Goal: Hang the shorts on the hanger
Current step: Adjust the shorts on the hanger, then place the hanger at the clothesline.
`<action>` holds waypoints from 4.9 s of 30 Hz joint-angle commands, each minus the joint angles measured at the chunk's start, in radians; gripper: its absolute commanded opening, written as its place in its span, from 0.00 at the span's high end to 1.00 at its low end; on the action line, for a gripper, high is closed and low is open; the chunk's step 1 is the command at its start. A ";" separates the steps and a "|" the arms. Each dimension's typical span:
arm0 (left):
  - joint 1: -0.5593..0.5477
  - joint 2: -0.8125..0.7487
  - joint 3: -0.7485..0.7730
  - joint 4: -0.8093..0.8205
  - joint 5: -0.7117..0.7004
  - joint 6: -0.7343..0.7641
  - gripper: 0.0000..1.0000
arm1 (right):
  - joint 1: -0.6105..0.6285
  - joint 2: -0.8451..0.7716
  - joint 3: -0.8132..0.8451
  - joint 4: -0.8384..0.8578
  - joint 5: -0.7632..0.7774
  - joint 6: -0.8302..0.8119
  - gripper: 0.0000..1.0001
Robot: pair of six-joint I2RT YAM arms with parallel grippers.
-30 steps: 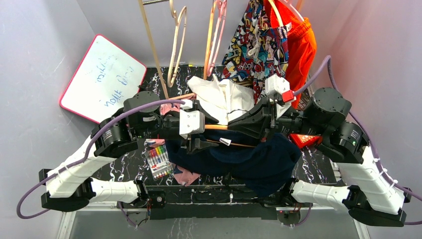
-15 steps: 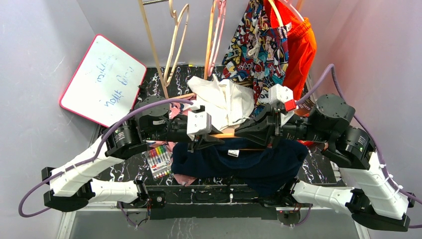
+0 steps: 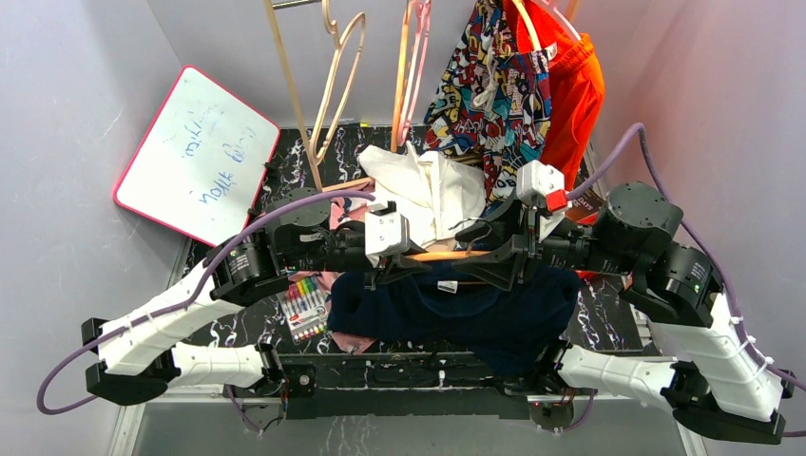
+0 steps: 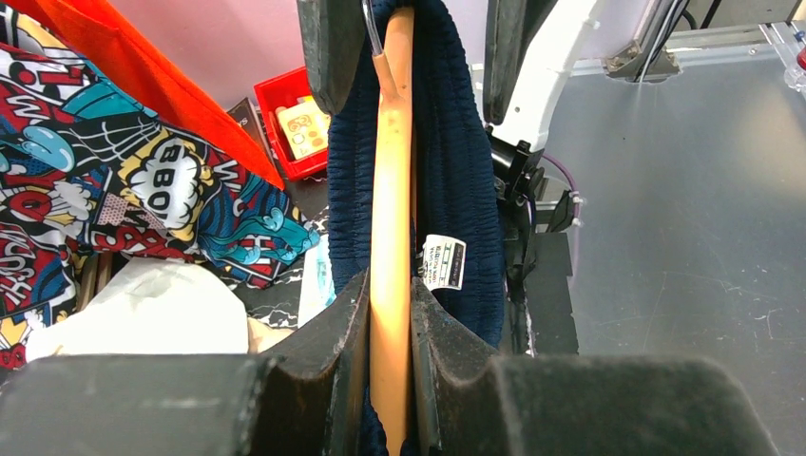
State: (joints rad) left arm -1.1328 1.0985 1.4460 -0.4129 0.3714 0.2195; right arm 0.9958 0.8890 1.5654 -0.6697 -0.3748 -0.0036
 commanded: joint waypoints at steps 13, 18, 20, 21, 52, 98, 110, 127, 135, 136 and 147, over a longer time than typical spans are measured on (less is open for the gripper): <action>0.002 -0.083 -0.002 0.148 0.019 -0.018 1.00 | 0.002 -0.002 0.008 -0.025 0.050 -0.006 0.60; 0.001 -0.084 -0.006 0.157 0.020 -0.018 1.00 | 0.003 0.017 -0.001 -0.008 0.018 0.008 0.69; 0.002 -0.085 -0.010 0.162 0.020 -0.018 1.00 | 0.002 0.027 -0.007 -0.002 0.006 0.018 0.74; 0.002 -0.086 -0.013 0.166 0.019 -0.017 1.00 | 0.002 0.032 -0.007 -0.004 -0.002 0.021 0.76; 0.001 -0.198 0.033 0.130 -0.262 -0.003 0.02 | 0.003 -0.032 0.037 0.114 0.456 0.047 1.00; 0.001 -0.555 -0.471 0.189 -0.585 0.005 0.02 | 0.003 0.390 0.445 -0.116 1.052 0.004 1.00; 0.003 -0.658 -0.696 0.313 -0.654 -0.019 0.02 | -0.323 0.552 0.528 0.117 0.872 0.055 1.00; 0.002 -0.772 -0.914 0.387 -0.679 -0.097 0.02 | -0.705 0.705 0.524 0.467 0.290 0.293 1.00; 0.003 -0.766 -0.935 0.390 -0.697 -0.129 0.03 | -0.706 0.763 0.558 0.564 0.237 0.313 1.00; 0.002 -0.766 -0.936 0.391 -0.698 -0.128 0.04 | -0.705 0.775 0.564 0.571 0.241 0.317 1.00; 0.002 -0.724 -0.935 0.379 -0.707 -0.115 0.07 | -0.703 0.797 0.507 0.798 0.231 0.318 1.00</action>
State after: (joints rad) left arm -1.1332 0.3466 0.4999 -0.0509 -0.3172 0.1047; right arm 0.2909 1.7203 2.0457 -0.1780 -0.1349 0.2932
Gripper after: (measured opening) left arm 0.934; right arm 0.157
